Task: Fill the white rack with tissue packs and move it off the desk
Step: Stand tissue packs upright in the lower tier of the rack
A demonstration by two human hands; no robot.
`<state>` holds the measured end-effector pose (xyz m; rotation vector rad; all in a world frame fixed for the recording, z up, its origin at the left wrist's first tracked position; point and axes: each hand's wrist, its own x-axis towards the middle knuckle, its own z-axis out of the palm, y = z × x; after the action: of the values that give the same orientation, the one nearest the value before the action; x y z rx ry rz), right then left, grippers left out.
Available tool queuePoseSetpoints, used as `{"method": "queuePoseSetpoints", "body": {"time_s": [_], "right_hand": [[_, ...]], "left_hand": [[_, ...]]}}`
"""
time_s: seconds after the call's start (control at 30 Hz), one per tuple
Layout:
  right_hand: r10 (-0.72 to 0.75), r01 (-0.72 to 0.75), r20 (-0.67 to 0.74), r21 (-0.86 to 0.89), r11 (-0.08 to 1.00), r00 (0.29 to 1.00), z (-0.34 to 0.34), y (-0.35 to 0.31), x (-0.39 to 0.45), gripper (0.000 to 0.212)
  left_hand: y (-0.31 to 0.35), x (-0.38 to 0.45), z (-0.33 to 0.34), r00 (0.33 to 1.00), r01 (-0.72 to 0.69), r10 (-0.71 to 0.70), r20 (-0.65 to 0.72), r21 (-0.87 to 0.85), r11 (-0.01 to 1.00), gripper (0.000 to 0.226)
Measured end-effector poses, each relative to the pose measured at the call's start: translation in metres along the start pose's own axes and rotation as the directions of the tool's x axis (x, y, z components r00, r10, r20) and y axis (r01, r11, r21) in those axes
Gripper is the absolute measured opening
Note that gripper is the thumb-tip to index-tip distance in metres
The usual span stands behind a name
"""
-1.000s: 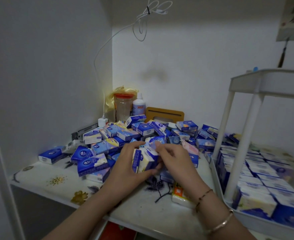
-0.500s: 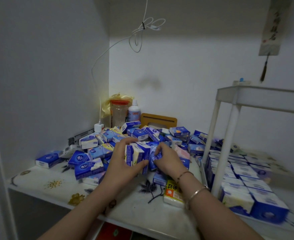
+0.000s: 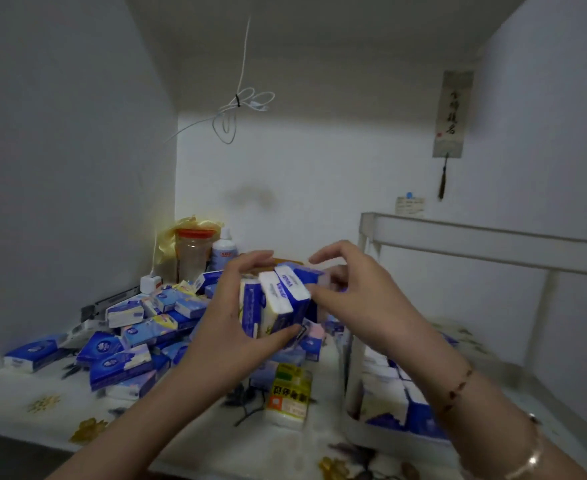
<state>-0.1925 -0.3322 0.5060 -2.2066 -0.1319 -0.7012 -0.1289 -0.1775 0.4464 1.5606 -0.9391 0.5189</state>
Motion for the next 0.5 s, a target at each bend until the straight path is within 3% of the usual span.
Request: {"method": "queuePoseSetpoints", "body": {"time_s": [0.1,0.27,0.4,0.5], "right_hand": [[0.034,-0.033,-0.059,0.010,0.999,0.998,-0.039,-0.009,-0.014,0.022],[0.065,-0.070,-0.094,-0.042,0.997,0.993,-0.081,0.000,-0.035,0.037],[0.257,-0.256,-0.009,0.041,0.966,0.966,-0.110,0.011,-0.057,0.067],[0.339,-0.342,0.062,0.034,0.939,0.939,-0.124,0.021,-0.075,0.070]], "left_hand": [[0.025,0.003,0.014,0.994,-0.081,0.079,0.073,0.025,0.996,0.092],[0.054,0.006,0.059,0.959,-0.240,0.215,0.183,0.129,0.962,0.100],[0.069,0.009,0.097,0.937,-0.287,0.243,0.250,0.158,0.945,0.101],[0.076,0.010,0.123,0.927,-0.294,0.239,0.289,0.163,0.942,0.105]]}}
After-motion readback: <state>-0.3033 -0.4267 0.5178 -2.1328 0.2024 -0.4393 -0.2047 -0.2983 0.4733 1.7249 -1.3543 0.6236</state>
